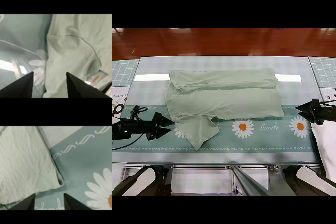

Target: Fold the shirts.

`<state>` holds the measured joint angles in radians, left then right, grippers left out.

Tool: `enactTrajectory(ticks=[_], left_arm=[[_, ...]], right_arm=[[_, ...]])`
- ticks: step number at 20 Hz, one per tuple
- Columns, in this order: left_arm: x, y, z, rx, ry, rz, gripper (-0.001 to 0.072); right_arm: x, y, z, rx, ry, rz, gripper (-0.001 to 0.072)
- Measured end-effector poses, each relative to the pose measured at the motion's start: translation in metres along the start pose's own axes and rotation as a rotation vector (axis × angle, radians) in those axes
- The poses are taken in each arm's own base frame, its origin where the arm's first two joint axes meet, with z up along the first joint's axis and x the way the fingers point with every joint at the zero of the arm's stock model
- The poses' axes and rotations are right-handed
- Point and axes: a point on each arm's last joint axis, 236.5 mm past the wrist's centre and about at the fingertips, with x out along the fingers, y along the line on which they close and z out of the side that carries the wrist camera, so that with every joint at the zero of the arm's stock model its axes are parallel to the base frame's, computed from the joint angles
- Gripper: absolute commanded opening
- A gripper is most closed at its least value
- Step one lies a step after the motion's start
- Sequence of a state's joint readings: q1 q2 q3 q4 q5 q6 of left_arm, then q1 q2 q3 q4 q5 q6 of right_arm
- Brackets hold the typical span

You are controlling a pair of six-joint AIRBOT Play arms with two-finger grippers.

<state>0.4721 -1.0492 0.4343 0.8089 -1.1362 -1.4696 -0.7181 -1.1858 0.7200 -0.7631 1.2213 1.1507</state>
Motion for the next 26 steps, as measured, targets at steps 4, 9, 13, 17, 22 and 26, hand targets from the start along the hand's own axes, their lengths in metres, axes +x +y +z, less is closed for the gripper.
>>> enactTrajectory(ticks=[4, 9, 13, 17, 22, 26], left_arm=[[0.018, -0.003, -0.006, -0.027, 0.018, -0.018, 0.0494], [0.043, -0.024, -0.014, -0.024, 0.034, -0.053, 0.0485], [0.055, -0.026, -0.014, 0.026, 0.022, -0.030, 0.0016], [0.054, -0.041, -0.010, 0.083, 0.018, -0.051, 0.0016], [0.048, -0.058, -0.006, 0.125, 0.018, -0.078, 0.0016], [0.046, -0.062, -0.007, 0.136, 0.026, -0.086, 0.0016]], right_arm=[[0.000, 0.004, 0.001, 0.007, -0.020, 0.025, 0.0414], [0.000, 0.006, 0.002, 0.008, -0.027, 0.037, 0.0414], [0.000, 0.005, 0.002, 0.003, -0.030, 0.036, 0.0414], [0.002, -0.011, -0.007, 0.009, 0.005, -0.026, 0.0414], [0.020, -0.020, -0.028, 0.037, 0.119, -0.043, 0.0414], [0.050, -0.017, -0.043, 0.056, 0.227, -0.010, 0.0414]])
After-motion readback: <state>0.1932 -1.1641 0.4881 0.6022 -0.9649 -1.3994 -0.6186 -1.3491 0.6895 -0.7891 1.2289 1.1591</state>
